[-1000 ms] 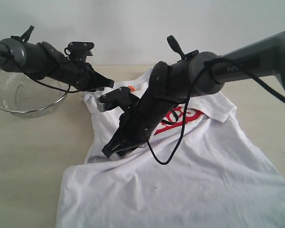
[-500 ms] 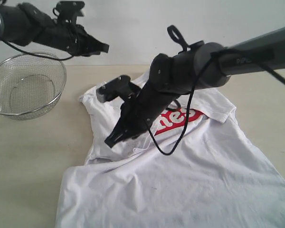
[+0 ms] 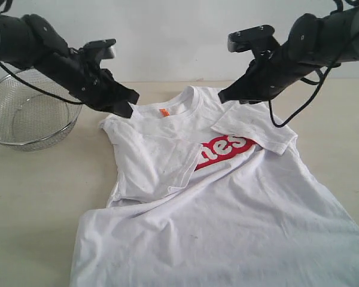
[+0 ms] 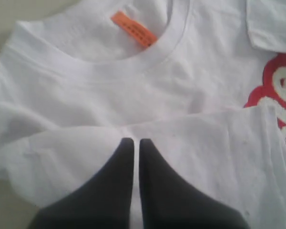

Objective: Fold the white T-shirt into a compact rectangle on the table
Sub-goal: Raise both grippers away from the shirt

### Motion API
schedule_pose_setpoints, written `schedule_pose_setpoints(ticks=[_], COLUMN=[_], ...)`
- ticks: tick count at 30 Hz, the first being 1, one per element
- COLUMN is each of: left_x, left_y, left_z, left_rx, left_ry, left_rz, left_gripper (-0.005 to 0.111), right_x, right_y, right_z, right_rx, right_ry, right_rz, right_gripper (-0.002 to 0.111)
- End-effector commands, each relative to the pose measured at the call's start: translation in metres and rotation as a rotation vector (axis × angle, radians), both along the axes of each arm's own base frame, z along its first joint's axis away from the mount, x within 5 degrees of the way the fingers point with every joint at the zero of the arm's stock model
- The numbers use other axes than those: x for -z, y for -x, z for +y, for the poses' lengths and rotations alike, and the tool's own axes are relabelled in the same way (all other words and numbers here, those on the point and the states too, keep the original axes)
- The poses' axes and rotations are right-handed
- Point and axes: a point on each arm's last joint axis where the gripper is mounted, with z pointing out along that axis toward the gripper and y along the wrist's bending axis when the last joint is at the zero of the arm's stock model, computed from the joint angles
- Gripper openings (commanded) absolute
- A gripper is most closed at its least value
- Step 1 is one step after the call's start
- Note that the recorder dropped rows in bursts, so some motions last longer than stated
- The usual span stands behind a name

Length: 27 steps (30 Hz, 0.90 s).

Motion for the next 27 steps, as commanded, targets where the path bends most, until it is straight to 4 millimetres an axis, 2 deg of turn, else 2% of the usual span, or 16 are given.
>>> schedule_pose_setpoints(ticks=[1,3,12,17,22,27], left_x=[0.016,0.025,0.081,0.091,0.089,0.096], left_y=[0.009,0.009,0.003,-0.008,-0.032,-0.054], left_z=[-0.021,-0.026,-0.025,-0.023,-0.025,-0.018], left_rx=[0.020,0.017,-0.056,-0.094,-0.108,-0.148], left_ry=[-0.013,-0.018,-0.050,-0.065,-0.051,-0.038], left_rz=[0.015,0.019,0.069,0.013,-0.060,-0.067], left_gripper=[0.005,0.005,0.005,0.005,0.005,0.005], right_x=[0.012,0.021,0.044,0.054,0.055,0.055], right_y=[-0.011,-0.017,-0.034,-0.037,-0.038,-0.038], right_z=[-0.004,-0.003,-0.001,-0.001,-0.001,-0.001], right_rx=[0.007,0.001,-0.008,-0.002,0.000,0.000], right_ry=[-0.003,-0.001,0.001,0.007,0.007,0.007], right_rz=[0.032,0.052,0.092,0.076,0.073,0.073], right_gripper=[0.000,0.000,0.000,0.000,0.000,0.000])
